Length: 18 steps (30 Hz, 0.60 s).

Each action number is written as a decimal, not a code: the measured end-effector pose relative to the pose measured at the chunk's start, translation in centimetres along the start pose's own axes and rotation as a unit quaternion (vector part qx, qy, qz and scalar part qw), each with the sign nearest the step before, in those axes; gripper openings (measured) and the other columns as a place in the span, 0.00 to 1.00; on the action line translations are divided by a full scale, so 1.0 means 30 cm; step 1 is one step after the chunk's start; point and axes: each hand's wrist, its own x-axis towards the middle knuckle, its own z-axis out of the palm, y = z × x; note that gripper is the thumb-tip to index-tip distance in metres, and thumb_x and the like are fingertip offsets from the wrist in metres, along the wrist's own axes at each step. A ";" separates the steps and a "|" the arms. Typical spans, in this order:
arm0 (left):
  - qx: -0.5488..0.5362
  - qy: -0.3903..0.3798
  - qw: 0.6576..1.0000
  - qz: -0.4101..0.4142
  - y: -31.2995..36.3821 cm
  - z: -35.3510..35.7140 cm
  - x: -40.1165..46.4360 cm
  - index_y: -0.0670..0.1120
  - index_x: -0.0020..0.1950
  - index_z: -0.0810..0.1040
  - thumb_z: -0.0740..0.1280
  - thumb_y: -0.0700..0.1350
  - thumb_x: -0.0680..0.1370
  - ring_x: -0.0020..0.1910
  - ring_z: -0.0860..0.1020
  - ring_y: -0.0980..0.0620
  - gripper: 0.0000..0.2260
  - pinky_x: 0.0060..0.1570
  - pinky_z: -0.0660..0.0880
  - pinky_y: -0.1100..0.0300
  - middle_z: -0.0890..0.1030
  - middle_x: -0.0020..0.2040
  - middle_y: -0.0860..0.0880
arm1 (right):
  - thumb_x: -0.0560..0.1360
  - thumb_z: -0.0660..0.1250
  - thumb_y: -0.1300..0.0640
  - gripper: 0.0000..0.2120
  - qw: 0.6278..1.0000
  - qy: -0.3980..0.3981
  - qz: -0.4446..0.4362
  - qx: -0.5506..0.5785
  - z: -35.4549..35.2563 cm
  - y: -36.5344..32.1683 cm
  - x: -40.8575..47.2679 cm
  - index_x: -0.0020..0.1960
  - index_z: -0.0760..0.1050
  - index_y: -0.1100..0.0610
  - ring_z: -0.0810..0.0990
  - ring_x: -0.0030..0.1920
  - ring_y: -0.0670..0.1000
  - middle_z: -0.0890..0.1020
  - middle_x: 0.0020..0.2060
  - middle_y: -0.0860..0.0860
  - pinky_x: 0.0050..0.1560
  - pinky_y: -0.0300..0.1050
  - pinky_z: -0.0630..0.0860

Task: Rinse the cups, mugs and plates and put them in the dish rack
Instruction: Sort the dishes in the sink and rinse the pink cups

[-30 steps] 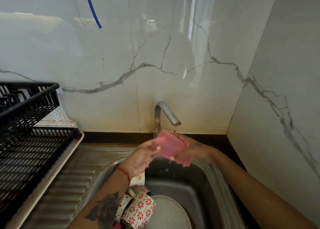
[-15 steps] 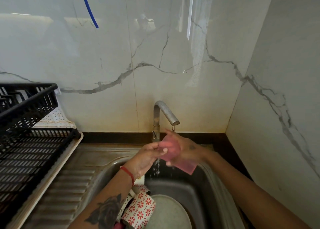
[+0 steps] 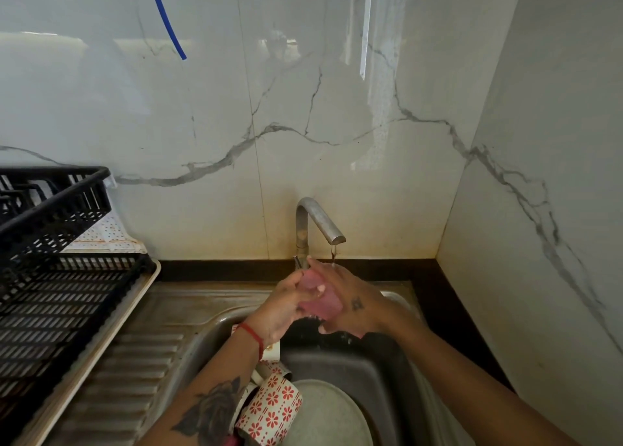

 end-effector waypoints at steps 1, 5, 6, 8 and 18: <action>-0.019 -0.009 1.000 0.003 -0.002 -0.008 -0.003 0.45 0.62 0.74 0.72 0.44 0.69 0.60 0.78 0.46 0.22 0.57 0.76 0.52 0.80 0.59 0.45 | 0.66 0.77 0.51 0.51 0.995 -0.012 0.018 0.093 -0.014 0.008 0.002 0.76 0.46 0.39 0.64 0.71 0.54 0.60 0.74 0.49 0.66 0.56 0.69; -0.112 -0.045 0.993 0.017 -0.001 -0.019 -0.011 0.43 0.59 0.75 0.74 0.39 0.69 0.53 0.81 0.48 0.20 0.49 0.78 0.56 0.81 0.53 0.45 | 0.65 0.76 0.55 0.38 0.858 -0.121 0.061 0.495 -0.060 0.066 -0.032 0.69 0.63 0.40 0.75 0.61 0.61 0.70 0.66 0.56 0.56 0.58 0.78; -0.141 -0.044 0.989 0.026 -0.002 -0.017 -0.010 0.43 0.60 0.75 0.73 0.39 0.69 0.52 0.81 0.48 0.20 0.48 0.79 0.54 0.82 0.53 0.45 | 0.65 0.76 0.56 0.38 0.796 -0.150 0.060 0.583 -0.064 0.080 -0.042 0.71 0.64 0.45 0.76 0.60 0.63 0.69 0.66 0.59 0.51 0.57 0.80; -0.204 -0.020 0.978 0.039 -0.006 -0.011 -0.003 0.45 0.62 0.74 0.71 0.38 0.71 0.52 0.82 0.45 0.20 0.49 0.80 0.49 0.81 0.55 0.44 | 0.64 0.77 0.55 0.38 0.693 -0.134 0.064 0.706 -0.067 0.085 -0.059 0.70 0.66 0.55 0.77 0.57 0.64 0.70 0.64 0.63 0.44 0.54 0.82; -0.398 0.136 0.900 -0.118 -0.059 0.155 0.040 0.45 0.67 0.71 0.70 0.51 0.73 0.57 0.76 0.36 0.24 0.40 0.79 0.44 0.75 0.61 0.36 | 0.75 0.60 0.35 0.35 0.913 0.180 0.215 0.296 0.047 -0.072 -0.066 0.76 0.54 0.46 0.66 0.70 0.54 0.63 0.73 0.51 0.67 0.52 0.69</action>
